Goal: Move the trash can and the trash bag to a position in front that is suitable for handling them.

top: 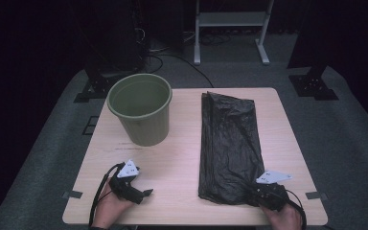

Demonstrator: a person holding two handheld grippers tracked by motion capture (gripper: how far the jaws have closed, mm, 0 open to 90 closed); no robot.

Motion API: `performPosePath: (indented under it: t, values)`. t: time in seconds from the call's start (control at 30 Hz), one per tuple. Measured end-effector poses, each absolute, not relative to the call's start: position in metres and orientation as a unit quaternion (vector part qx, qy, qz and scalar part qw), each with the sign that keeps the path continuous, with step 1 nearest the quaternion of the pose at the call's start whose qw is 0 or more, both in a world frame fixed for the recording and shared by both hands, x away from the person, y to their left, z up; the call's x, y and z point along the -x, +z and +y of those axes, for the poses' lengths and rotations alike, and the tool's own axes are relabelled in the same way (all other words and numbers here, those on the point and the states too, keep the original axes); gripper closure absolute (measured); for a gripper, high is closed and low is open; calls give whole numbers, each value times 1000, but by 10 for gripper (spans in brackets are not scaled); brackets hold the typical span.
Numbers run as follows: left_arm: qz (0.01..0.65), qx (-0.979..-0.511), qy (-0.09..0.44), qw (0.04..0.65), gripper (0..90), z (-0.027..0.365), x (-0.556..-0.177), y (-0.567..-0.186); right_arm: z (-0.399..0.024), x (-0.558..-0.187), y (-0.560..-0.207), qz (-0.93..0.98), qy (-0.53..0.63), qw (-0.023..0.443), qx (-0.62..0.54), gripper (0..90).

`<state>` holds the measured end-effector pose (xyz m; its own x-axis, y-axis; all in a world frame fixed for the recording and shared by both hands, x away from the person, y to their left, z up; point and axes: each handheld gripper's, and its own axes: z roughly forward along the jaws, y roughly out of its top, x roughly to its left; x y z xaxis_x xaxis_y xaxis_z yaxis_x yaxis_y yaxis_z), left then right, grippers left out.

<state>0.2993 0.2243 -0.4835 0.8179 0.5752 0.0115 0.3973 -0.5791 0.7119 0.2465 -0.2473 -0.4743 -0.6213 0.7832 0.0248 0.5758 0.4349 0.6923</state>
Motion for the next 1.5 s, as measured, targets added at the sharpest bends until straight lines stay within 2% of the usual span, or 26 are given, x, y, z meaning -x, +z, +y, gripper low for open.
performPosePath:
  t: [0.03,0.27,0.5,0.6,0.63,0.67,0.7,0.73,0.77,0.97,1.27,1.5]
  values:
    - [276,-880,121,366,0,224,-299,-484,-248,-247,-474,834,342,148,-407,895]
    - [276,-880,122,366,0,224,-299,-483,-262,-256,-470,834,321,165,-418,897]
    - [276,-880,122,366,0,224,-299,-484,-300,-279,-464,811,301,211,-456,880]
    - [276,-880,122,366,0,224,-299,-484,-316,-285,-463,798,296,221,-476,832]
    - [277,-880,122,366,0,224,-299,-484,-322,-283,-458,787,307,226,-485,752]
    - [277,-880,122,366,0,224,-299,-484,-322,-283,-458,787,307,226,-485,752]
    - [277,-880,122,366,0,224,-299,-484,-324,-280,-451,776,328,232,-485,667]
    - [277,-880,122,366,0,224,-299,-484,-324,-280,-451,776,328,232,-485,667]
    - [277,-880,122,366,0,224,-299,-484,-320,-278,-445,774,344,231,-479,584]
    - [277,-880,122,366,0,224,-299,-484,-283,-285,-433,788,367,216,-445,474]
    - [277,-880,122,366,0,224,-299,-484,-234,-315,-436,808,377,180,-415,462]
    - [277,-880,122,366,0,224,-299,-484,-196,-349,-448,819,367,158,-411,410]
